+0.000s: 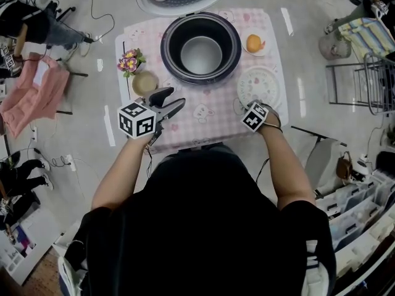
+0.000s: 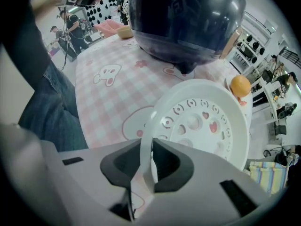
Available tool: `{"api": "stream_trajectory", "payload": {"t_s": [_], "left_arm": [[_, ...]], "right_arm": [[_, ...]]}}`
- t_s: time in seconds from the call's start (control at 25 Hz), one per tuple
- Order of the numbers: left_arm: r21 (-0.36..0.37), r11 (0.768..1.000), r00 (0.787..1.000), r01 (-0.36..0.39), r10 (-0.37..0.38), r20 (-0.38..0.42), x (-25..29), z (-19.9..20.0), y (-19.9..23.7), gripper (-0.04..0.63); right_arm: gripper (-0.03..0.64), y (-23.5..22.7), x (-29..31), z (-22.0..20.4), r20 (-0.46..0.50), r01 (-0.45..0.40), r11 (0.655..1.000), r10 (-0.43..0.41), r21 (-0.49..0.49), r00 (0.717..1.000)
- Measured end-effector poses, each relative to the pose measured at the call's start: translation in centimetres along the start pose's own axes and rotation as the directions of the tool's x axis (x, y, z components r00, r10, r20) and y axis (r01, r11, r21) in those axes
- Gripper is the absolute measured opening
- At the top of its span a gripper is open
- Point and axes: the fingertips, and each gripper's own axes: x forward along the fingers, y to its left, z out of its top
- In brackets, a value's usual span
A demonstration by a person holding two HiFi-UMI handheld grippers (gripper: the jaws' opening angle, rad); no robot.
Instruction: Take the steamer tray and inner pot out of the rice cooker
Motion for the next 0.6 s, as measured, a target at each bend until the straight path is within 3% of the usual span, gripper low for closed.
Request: {"api": "stream_trajectory", "payload": {"t_s": [0.36, 0.6], "left_arm": [[0.016, 1.000, 1.000, -0.004, 0.003, 0.029, -0.9, 0.9, -0.8, 0.265], [0.028, 1.000, 0.998, -0.006, 0.005, 0.055, -1.8, 1.7, -0.7, 0.265]], "right_arm": [[0.131, -0.6, -3.2, 1.2, 0.109, 0.007, 0.996, -0.016, 0.090, 0.994], [0.153, -1.9, -7.3, 4.6, 0.260, 0.003, 0.988, -0.043, 0.153, 0.965]]}}
